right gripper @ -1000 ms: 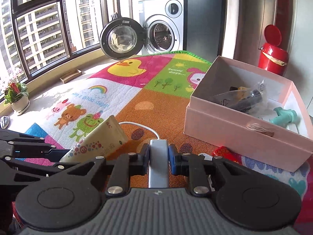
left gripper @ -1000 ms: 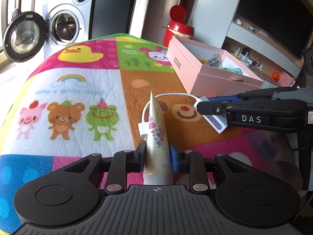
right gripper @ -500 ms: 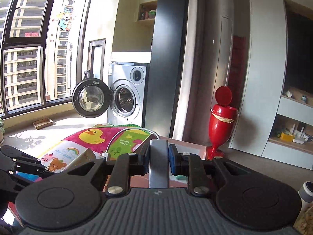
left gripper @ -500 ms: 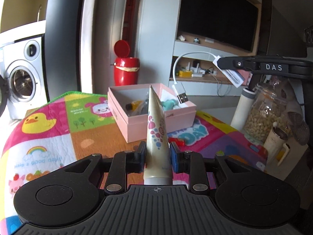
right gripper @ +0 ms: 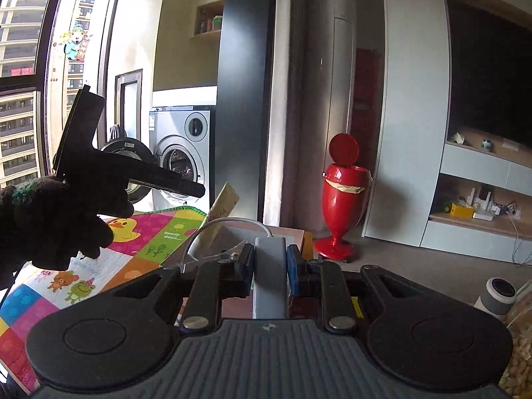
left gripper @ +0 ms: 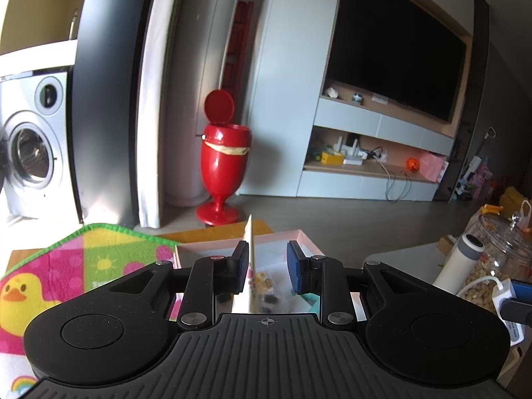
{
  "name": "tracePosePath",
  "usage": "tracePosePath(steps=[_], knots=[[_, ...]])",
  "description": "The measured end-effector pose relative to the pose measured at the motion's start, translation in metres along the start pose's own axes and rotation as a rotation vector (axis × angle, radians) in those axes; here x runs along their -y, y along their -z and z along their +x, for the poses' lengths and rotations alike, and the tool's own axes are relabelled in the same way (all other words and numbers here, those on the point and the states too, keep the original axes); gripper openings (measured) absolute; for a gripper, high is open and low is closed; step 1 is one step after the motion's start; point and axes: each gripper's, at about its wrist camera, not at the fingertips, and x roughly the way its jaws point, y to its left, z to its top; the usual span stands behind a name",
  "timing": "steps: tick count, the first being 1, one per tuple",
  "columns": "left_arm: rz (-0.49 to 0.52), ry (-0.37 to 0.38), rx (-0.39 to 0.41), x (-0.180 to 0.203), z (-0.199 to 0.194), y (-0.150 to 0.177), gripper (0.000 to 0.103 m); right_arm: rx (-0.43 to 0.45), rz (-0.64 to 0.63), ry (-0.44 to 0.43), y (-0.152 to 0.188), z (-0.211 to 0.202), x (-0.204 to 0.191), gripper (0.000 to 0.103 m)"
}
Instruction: Organize rigid objects
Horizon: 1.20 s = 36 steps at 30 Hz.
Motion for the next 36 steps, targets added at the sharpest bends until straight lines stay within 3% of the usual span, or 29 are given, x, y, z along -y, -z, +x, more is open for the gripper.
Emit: tracePosePath(steps=[6,11,15,16,19,24,30,32,36], knots=[[-0.069,-0.028,-0.08,-0.016,-0.034,0.063,0.028,-0.059,0.066,0.002,0.004,0.032,0.011,0.02],[-0.164,-0.037,-0.16,-0.025,-0.069,0.113,0.028,-0.051,0.076,0.002,-0.022,0.071,0.003,0.02],[-0.098,-0.124,-0.176,-0.017,-0.08,0.13,0.028,-0.042,0.108,0.034,-0.055,0.114,0.0,0.02],[-0.079,-0.14,-0.176,-0.017,-0.08,0.131,0.028,-0.047,0.118,0.046,-0.063,0.126,0.0,0.022],[-0.076,-0.145,-0.169,-0.02,-0.085,0.134,0.028,-0.12,0.16,0.025,-0.067,0.158,0.002,0.046],[-0.122,-0.162,-0.189,-0.031,-0.085,0.142,0.028,-0.206,0.136,0.003,-0.017,0.15,-0.009,0.047],[-0.129,-0.165,-0.202,-0.023,-0.077,0.142,0.028,-0.289,-0.089,0.012,0.065,0.127,-0.048,0.047],[-0.113,-0.151,-0.207,-0.016,-0.072,0.139,0.028,-0.31,-0.124,0.018,0.082,0.125,-0.056,0.047],[-0.092,-0.175,-0.209,-0.008,-0.068,0.135,0.028,-0.318,-0.146,-0.062,0.094,0.127,-0.076,0.047]])
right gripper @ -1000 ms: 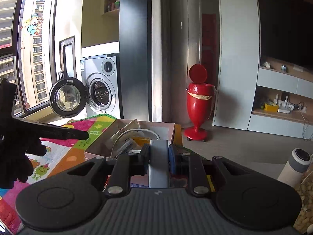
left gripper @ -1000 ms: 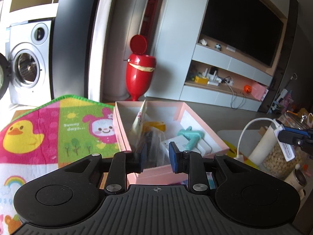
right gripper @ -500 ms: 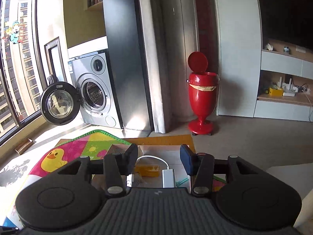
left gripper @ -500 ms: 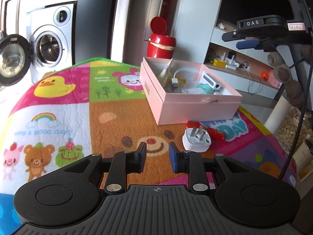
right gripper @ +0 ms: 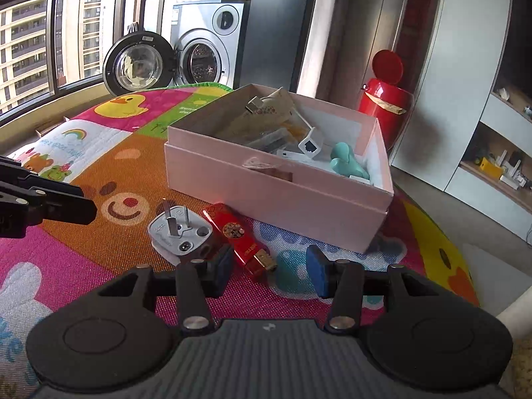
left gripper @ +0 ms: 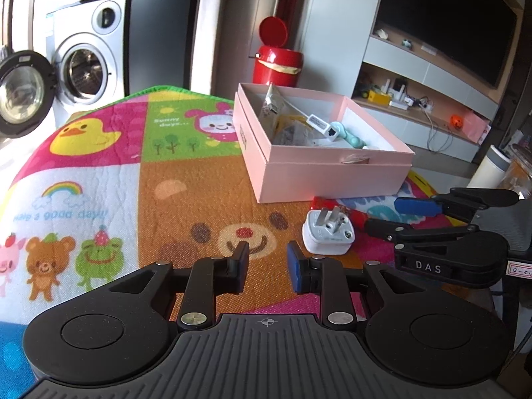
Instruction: Organize rigid objects
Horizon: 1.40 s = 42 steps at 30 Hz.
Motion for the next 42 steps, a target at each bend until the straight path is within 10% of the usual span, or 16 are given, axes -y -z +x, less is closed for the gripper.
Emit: tracePosePath(steps=[9,14,19,25,33,42], knots=[[-0.022,-0.078,-0.009,-0.013,-0.004,0.0,0.028,0.028,-0.021,-0.323,-0.003,-0.012,-0.042,0.049],[-0.036,-0.074,-0.002,-0.016,-0.006,0.001,0.028,0.129,-0.115,-0.18,-0.005,-0.032,-0.041,0.053],[-0.008,-0.02,-0.01,-0.003,-0.001,0.005,0.028,0.019,-0.003,-0.081,-0.01,0.007,0.005,0.06],[0.005,-0.006,0.003,0.007,0.002,0.005,0.028,-0.035,0.114,-0.149,-0.001,0.018,0.032,0.035],[-0.141,-0.071,0.085,0.013,0.013,-0.003,0.028,0.007,0.143,-0.066,0.029,-0.008,0.037,0.031],[0.025,-0.145,0.102,0.048,0.043,-0.004,0.028,0.015,0.238,-0.07,0.029,-0.005,0.05,0.06]])
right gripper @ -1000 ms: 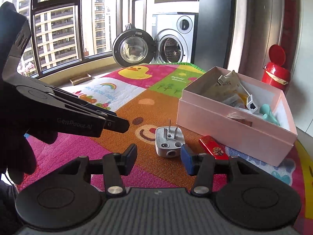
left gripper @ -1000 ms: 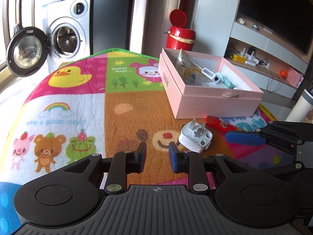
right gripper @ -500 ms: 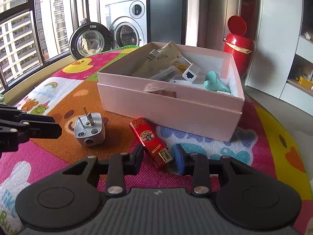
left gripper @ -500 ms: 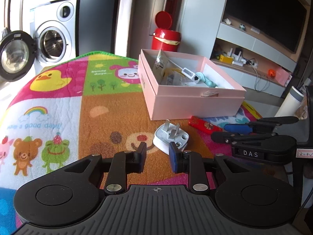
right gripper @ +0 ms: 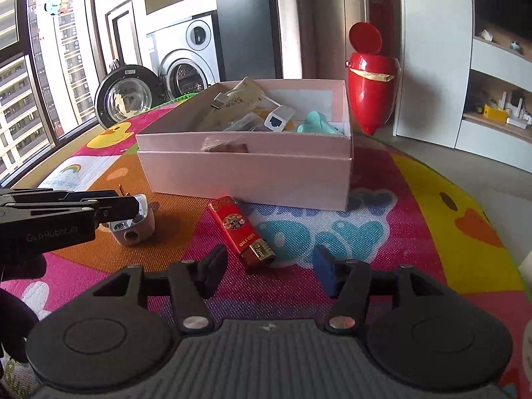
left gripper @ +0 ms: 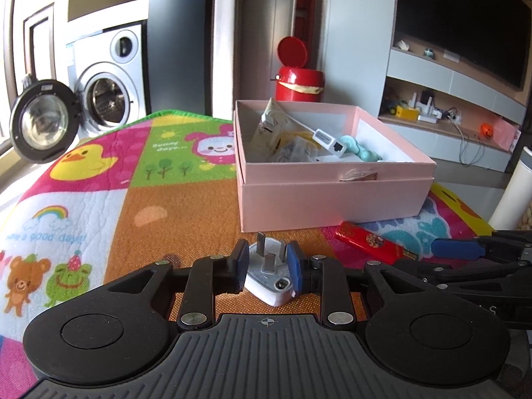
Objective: Organize rigid objects
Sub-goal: 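Grasp the red lighter with the right gripper while the left gripper holds the plug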
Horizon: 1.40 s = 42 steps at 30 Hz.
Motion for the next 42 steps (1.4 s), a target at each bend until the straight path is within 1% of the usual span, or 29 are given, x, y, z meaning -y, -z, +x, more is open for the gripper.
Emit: tracePosePath(steps=[1,2,3,4,6,9,10,12,14,16,20,23,25,28,29,31,34,35,39,42], knots=[[0.003,-0.004,0.006,0.0,0.004,-0.002,0.029,0.001,0.001,0.004,0.0,0.0,0.0,0.062],[0.01,-0.012,0.011,0.0,0.008,-0.004,0.029,-0.001,0.006,0.003,0.0,0.0,0.001,0.063],[0.015,-0.021,0.012,0.0,0.011,-0.005,0.031,-0.002,0.011,0.001,0.001,0.0,0.002,0.063],[0.011,-0.011,0.014,-0.002,0.014,-0.006,0.032,-0.002,0.014,-0.001,0.001,0.0,0.003,0.063],[0.018,0.043,-0.005,-0.006,0.017,-0.006,0.031,-0.001,0.016,0.0,0.0,0.0,0.003,0.064],[0.082,0.189,-0.026,-0.007,0.012,0.0,0.033,-0.001,0.019,0.002,0.0,0.0,0.003,0.066],[0.09,0.213,-0.025,-0.009,0.008,0.003,0.033,-0.002,0.019,0.003,0.0,0.0,0.003,0.067],[0.088,0.192,-0.006,-0.013,-0.004,0.008,0.033,-0.002,0.02,0.005,0.0,0.0,0.003,0.067],[0.067,0.156,0.001,-0.02,-0.02,0.012,0.032,-0.003,0.02,0.006,0.0,0.001,0.002,0.067],[0.046,0.149,-0.016,-0.025,-0.035,0.017,0.031,-0.003,0.02,0.006,0.0,0.001,0.002,0.067],[0.047,0.118,-0.054,-0.03,-0.056,0.026,0.031,-0.005,0.016,0.01,0.0,0.002,0.001,0.068],[0.029,0.127,-0.077,-0.032,-0.057,0.026,0.031,-0.005,0.019,0.01,0.0,0.002,0.002,0.068],[0.016,0.11,-0.081,-0.03,-0.05,0.024,0.031,-0.007,0.017,0.011,0.0,0.002,0.002,0.068],[-0.037,0.118,-0.068,-0.028,-0.037,0.018,0.031,-0.006,0.016,0.017,0.0,0.002,0.002,0.068],[-0.04,0.119,-0.069,-0.026,-0.034,0.016,0.031,-0.006,0.018,0.018,0.0,0.001,0.002,0.068],[-0.005,0.124,-0.066,-0.017,-0.025,0.014,0.033,-0.006,0.019,0.018,0.0,0.001,0.002,0.068],[0.078,0.173,-0.041,-0.004,-0.018,0.013,0.035,-0.006,0.019,0.017,0.0,0.001,0.003,0.069],[0.095,0.178,-0.036,-0.001,-0.017,0.012,0.035,-0.006,0.019,0.016,0.0,0.001,0.003,0.069],[0.124,0.166,-0.025,0.005,-0.017,0.013,0.035,-0.006,0.02,0.014,0.0,0.001,0.003,0.069],[0.167,0.161,-0.011,0.01,-0.017,0.015,0.037,-0.009,0.015,0.013,0.0,0.002,0.002,0.071]])
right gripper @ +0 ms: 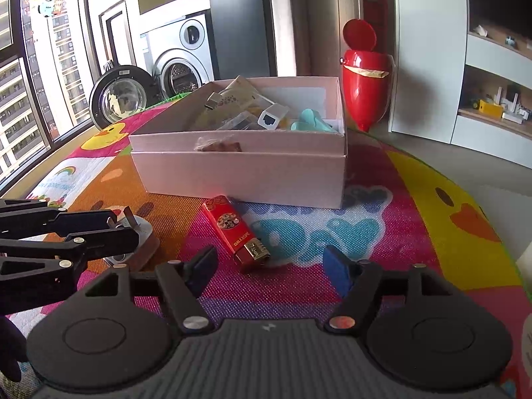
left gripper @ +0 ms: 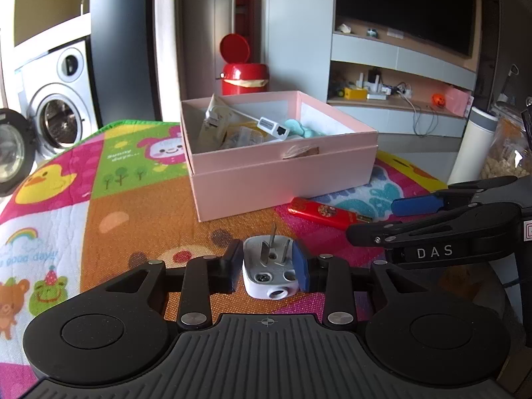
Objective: Organize rigid objects
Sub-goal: 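Grasp the red lighter with the right gripper while the left gripper holds the plug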
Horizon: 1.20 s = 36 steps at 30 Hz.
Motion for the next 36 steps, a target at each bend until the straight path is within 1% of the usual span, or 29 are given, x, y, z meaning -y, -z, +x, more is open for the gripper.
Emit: tracePosePath(steps=[1,2,4,5,6,8,15,18,20,22,25,27,28,29,30,31,32,36], knots=[[0.012,0.003,-0.002,0.002,0.001,0.0,0.037,0.001,-0.001,0.0,0.0,0.0,0.0,0.071],[0.015,0.027,-0.014,0.002,0.002,-0.002,0.037,0.001,0.0,0.0,0.0,0.0,0.0,0.071],[-0.002,0.049,-0.037,0.001,0.005,-0.003,0.044,0.001,0.002,0.0,0.0,-0.001,0.0,0.071],[-0.015,0.064,-0.076,0.0,0.01,-0.002,0.045,0.002,0.003,-0.001,0.0,-0.001,0.0,0.071],[-0.033,0.078,-0.097,-0.002,0.013,0.0,0.044,0.002,0.004,0.0,0.0,-0.001,0.0,0.071],[-0.041,0.07,-0.081,-0.002,0.013,0.004,0.045,0.003,0.005,0.0,0.0,0.0,0.0,0.071],[-0.061,0.044,-0.066,-0.002,0.017,0.006,0.045,0.004,0.008,-0.001,0.0,0.0,0.001,0.071],[-0.049,0.038,-0.065,0.0,0.016,0.006,0.045,-0.001,0.003,0.0,0.0,0.0,0.0,0.072],[-0.02,0.046,-0.06,0.0,0.015,0.007,0.045,-0.011,-0.014,-0.003,-0.002,0.002,-0.002,0.077],[-0.003,0.058,-0.055,-0.001,0.013,0.01,0.045,-0.025,-0.049,-0.026,-0.005,0.006,-0.006,0.077],[-0.023,0.07,-0.046,-0.005,0.008,0.013,0.044,-0.043,-0.137,-0.069,-0.015,0.021,-0.017,0.076],[-0.032,0.07,-0.045,-0.008,0.005,0.015,0.044,-0.046,-0.158,-0.085,-0.023,0.031,-0.022,0.071],[-0.035,0.068,-0.046,-0.009,0.003,0.015,0.044,-0.047,-0.165,-0.084,-0.025,0.033,-0.024,0.06],[-0.033,0.065,-0.047,-0.01,0.002,0.016,0.044,-0.052,-0.183,-0.074,-0.029,0.035,-0.027,0.047],[-0.029,0.062,-0.048,-0.01,0.001,0.017,0.044,-0.063,-0.196,-0.081,-0.03,0.034,-0.03,0.039],[-0.022,0.06,-0.048,-0.009,-0.001,0.018,0.044,-0.078,-0.207,-0.083,-0.032,0.032,-0.033,0.025],[-0.012,0.058,-0.048,-0.008,-0.003,0.02,0.044,-0.097,-0.22,-0.085,-0.031,0.027,-0.036,0.023],[0.009,0.053,-0.06,-0.006,-0.01,0.023,0.044,-0.11,-0.257,-0.063,-0.015,-0.001,-0.04,0.023]])
